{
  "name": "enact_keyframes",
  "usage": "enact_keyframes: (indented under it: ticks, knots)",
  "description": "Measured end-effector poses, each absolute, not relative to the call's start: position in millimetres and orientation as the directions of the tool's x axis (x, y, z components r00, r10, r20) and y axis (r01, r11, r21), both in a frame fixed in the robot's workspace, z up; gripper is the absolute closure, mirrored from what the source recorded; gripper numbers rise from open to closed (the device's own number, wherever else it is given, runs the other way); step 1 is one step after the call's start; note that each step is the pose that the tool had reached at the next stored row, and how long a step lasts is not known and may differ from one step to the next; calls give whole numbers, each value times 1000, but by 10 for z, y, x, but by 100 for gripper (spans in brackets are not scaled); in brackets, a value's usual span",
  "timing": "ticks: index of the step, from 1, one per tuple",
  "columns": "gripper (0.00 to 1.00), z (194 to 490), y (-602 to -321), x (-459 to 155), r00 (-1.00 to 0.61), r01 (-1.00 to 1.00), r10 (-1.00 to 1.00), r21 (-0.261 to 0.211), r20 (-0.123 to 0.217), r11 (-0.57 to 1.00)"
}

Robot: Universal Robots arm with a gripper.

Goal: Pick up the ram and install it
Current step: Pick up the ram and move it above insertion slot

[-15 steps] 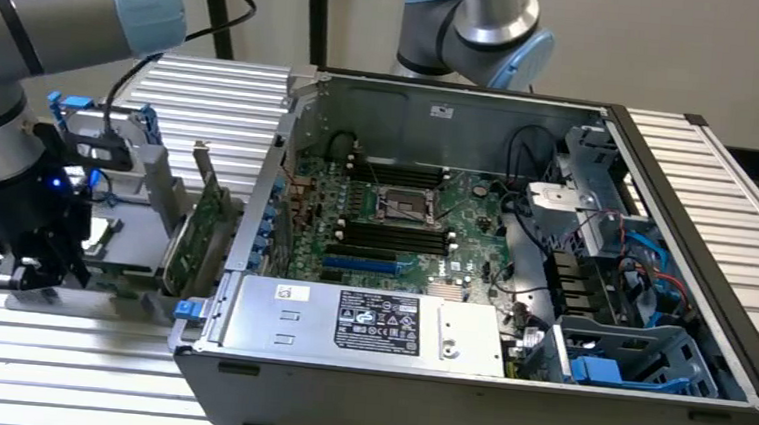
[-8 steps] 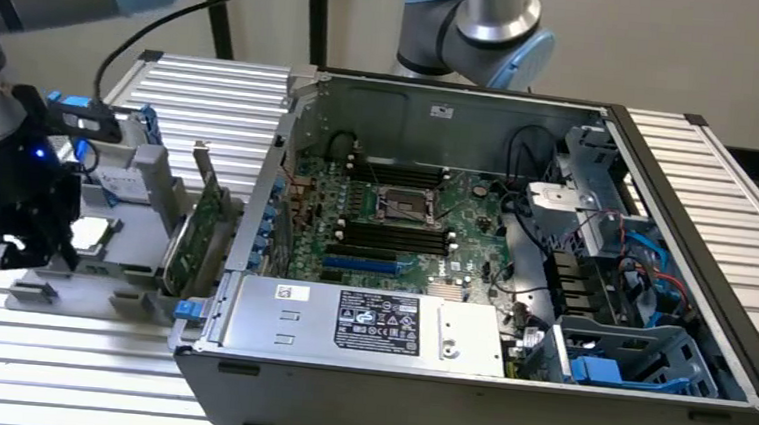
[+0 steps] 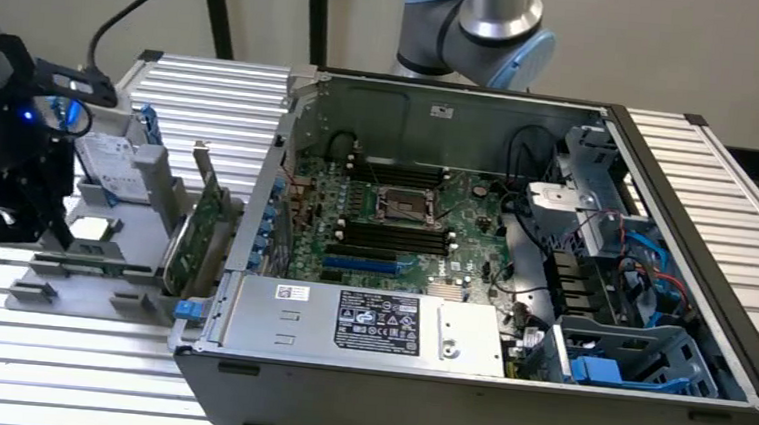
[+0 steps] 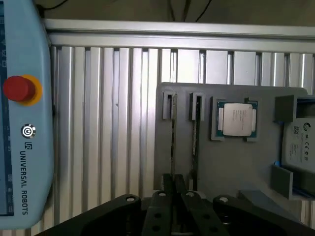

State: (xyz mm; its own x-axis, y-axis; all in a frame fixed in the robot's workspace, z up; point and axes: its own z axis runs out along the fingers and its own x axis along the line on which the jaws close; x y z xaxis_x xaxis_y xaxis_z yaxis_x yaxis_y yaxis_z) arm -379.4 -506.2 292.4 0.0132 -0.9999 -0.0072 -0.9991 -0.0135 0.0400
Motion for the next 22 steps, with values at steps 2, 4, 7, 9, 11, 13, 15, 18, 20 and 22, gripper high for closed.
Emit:
enact_keyframes:
  ticks: [2, 4, 7, 9, 11, 13, 15, 18, 20, 22]
  knots:
    - [100, 3008, -5062, -3752, 13, -999, -1000, 40, -9, -13]
    - [100, 3090, -5062, -3706, 13, -999, -1000, 40, -10, -14]
    - [100, 3213, -5062, -3628, 13, -999, -1000, 40, -13, -14]
    - [100, 3293, -5062, -3571, 13, -999, -1000, 40, -15, -14]
    - [100, 3372, -5062, -3510, 13, -999, -1000, 40, -17, -14]
    - [100, 3446, -5063, -3440, 13, -999, -1000, 40, -20, -14]
    - [100, 3515, -5063, -3364, 13, -999, -1000, 40, -24, -14]
    - [100, 3610, -5065, -3233, 13, -999, -999, 40, -30, -15]
    - [100, 3667, -5068, -3141, 14, -999, -999, 40, -36, -15]
    - [100, 3720, -5073, -3051, 14, -999, -999, 40, -43, -15]
